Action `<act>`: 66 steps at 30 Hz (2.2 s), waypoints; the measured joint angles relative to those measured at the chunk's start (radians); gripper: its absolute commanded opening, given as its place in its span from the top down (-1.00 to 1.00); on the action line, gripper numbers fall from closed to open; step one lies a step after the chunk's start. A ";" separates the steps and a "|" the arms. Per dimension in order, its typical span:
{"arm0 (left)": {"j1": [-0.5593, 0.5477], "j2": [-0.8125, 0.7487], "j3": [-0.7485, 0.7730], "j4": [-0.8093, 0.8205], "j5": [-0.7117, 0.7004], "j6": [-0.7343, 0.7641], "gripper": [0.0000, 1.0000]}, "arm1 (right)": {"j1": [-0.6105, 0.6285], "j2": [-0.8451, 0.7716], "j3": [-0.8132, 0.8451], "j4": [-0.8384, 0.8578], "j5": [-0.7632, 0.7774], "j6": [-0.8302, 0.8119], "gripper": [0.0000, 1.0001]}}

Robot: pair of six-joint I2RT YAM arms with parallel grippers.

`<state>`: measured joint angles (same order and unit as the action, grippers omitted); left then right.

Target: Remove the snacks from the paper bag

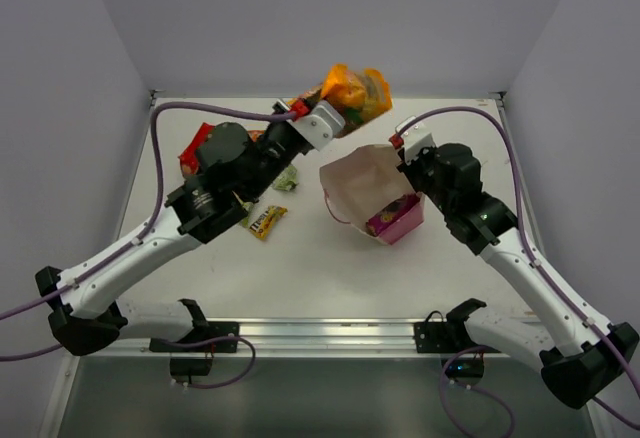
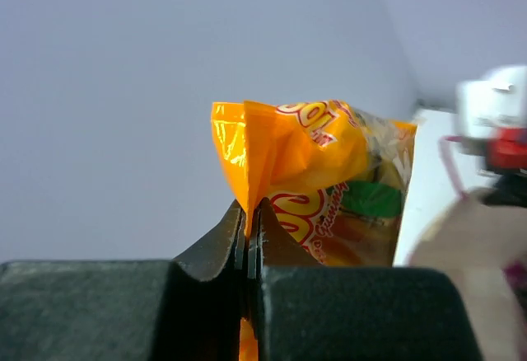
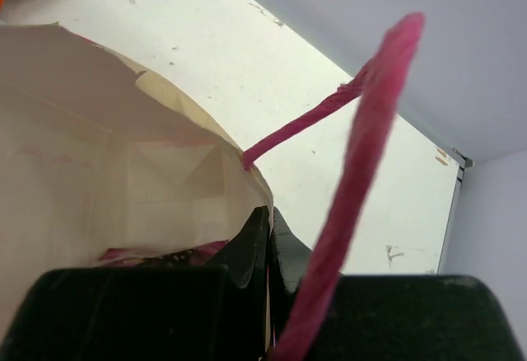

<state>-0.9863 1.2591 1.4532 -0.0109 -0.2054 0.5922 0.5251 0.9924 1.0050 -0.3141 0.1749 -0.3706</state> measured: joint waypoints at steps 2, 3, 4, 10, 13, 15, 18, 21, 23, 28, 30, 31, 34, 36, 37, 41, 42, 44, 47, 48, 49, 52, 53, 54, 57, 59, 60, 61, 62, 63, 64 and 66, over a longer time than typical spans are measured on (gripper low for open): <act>0.032 -0.027 0.009 0.034 -0.083 -0.030 1.00 | 0.000 0.000 0.000 -0.001 0.023 0.005 1.00; 0.058 -0.031 0.012 0.044 -0.110 -0.047 1.00 | 0.000 -0.001 0.000 -0.002 0.032 0.009 1.00; 0.102 -0.035 0.013 0.051 -0.139 -0.077 1.00 | 0.000 -0.002 0.000 -0.002 0.047 0.013 1.00; 0.290 0.033 -0.028 0.031 -0.226 -0.198 1.00 | -0.003 -0.020 0.000 -0.019 0.126 0.050 1.00; 0.341 0.137 -0.050 0.025 -0.226 -0.246 1.00 | -0.003 -0.034 0.000 -0.032 0.148 0.079 1.00; 0.359 0.229 -0.051 0.025 -0.219 -0.273 1.00 | -0.003 -0.047 0.000 -0.040 0.150 0.112 1.00; 0.365 0.367 -0.052 0.030 -0.192 -0.309 1.00 | -0.003 -0.068 -0.002 -0.051 0.144 0.162 1.00; 0.369 0.505 -0.052 0.051 -0.164 -0.338 1.00 | -0.003 -0.091 -0.018 -0.054 0.126 0.195 1.00; 0.370 0.584 -0.050 0.074 -0.156 -0.353 1.00 | -0.004 -0.098 -0.026 -0.054 0.113 0.210 1.00; 0.385 0.717 0.000 0.103 -0.154 -0.376 -0.31 | -0.005 -0.102 -0.030 -0.053 0.084 0.220 1.00; 0.391 0.697 0.004 0.119 -0.154 -0.400 -0.69 | -0.005 -0.105 -0.031 -0.052 0.084 0.217 1.00; 0.392 0.669 0.004 0.116 -0.154 -0.415 -0.79 | -0.005 -0.105 -0.031 -0.050 0.085 0.213 1.00; 0.393 0.538 0.004 0.091 -0.135 -0.455 -0.98 | -0.005 -0.102 -0.031 -0.037 0.088 0.196 1.00; 0.391 0.414 0.004 0.064 -0.085 -0.486 -1.00 | -0.005 -0.100 -0.031 -0.026 0.088 0.179 1.00; 0.389 0.360 0.004 0.054 -0.063 -0.500 -1.00 | -0.005 -0.098 -0.031 -0.017 0.088 0.166 1.00; 0.328 0.108 0.002 0.032 0.042 -0.564 -1.00 | -0.005 -0.073 -0.031 0.011 0.087 0.111 1.00; 0.291 0.059 -0.004 0.031 0.063 -0.581 -1.00 | -0.005 -0.062 -0.031 0.018 0.088 0.098 1.00; 0.206 -0.004 -0.024 0.029 0.106 -0.612 -0.99 | -0.005 -0.039 -0.027 0.027 0.088 0.077 1.00; 0.097 -0.031 -0.062 0.022 0.155 -0.672 -0.93 | -0.005 -0.019 -0.023 0.040 0.087 0.061 1.00; 0.069 -0.025 -0.077 0.015 0.162 -0.698 -0.91 | -0.005 -0.016 -0.021 0.042 0.087 0.057 1.00; 0.048 -0.011 -0.094 0.006 0.167 -0.717 -0.89 | -0.005 -0.013 -0.018 0.044 0.085 0.055 1.00; -0.002 0.055 -0.145 -0.053 0.166 -0.770 -0.83 | -0.005 -0.012 -0.010 0.043 0.075 0.048 1.00; -0.013 0.079 -0.158 -0.075 0.164 -0.785 -0.82 | -0.005 -0.011 -0.005 0.037 0.069 0.046 1.00; -0.021 0.101 -0.167 -0.095 0.162 -0.796 -0.82 | -0.005 -0.011 -0.001 0.035 0.067 0.044 1.00; -0.034 0.148 -0.177 -0.135 0.158 -0.826 -0.82 | -0.005 -0.011 0.029 0.005 0.042 0.039 1.00; -0.038 0.168 -0.177 -0.142 0.157 -0.845 -0.82 | -0.005 -0.011 0.061 -0.024 0.021 0.039 1.00; -0.040 0.175 -0.177 -0.141 0.157 -0.851 -0.82 | -0.005 -0.011 0.074 -0.034 0.013 0.040 1.00; -0.042 0.181 -0.177 -0.140 0.157 -0.859 -0.82 | -0.005 -0.011 0.090 -0.044 0.004 0.040 1.00; -0.043 0.187 -0.177 -0.139 0.157 -0.864 -0.82 | -0.005 -0.011 0.105 -0.054 -0.010 0.040 1.00; -0.045 0.195 -0.177 -0.137 0.156 -0.867 -0.82 | -0.005 -0.011 0.117 -0.061 -0.016 0.040 1.00; -0.048 0.204 -0.177 -0.134 0.154 -0.870 -0.82 | -0.005 -0.013 0.123 -0.067 -0.026 0.040 1.00; -0.051 0.225 -0.177 -0.128 0.147 -0.870 -0.82 | -0.005 -0.018 0.124 -0.081 -0.043 0.040 1.00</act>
<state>-1.0370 1.4837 1.2762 -0.1387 -0.0582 -0.2779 0.5205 0.9745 1.1294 -0.3950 0.1314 -0.3302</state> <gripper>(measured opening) 0.910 0.009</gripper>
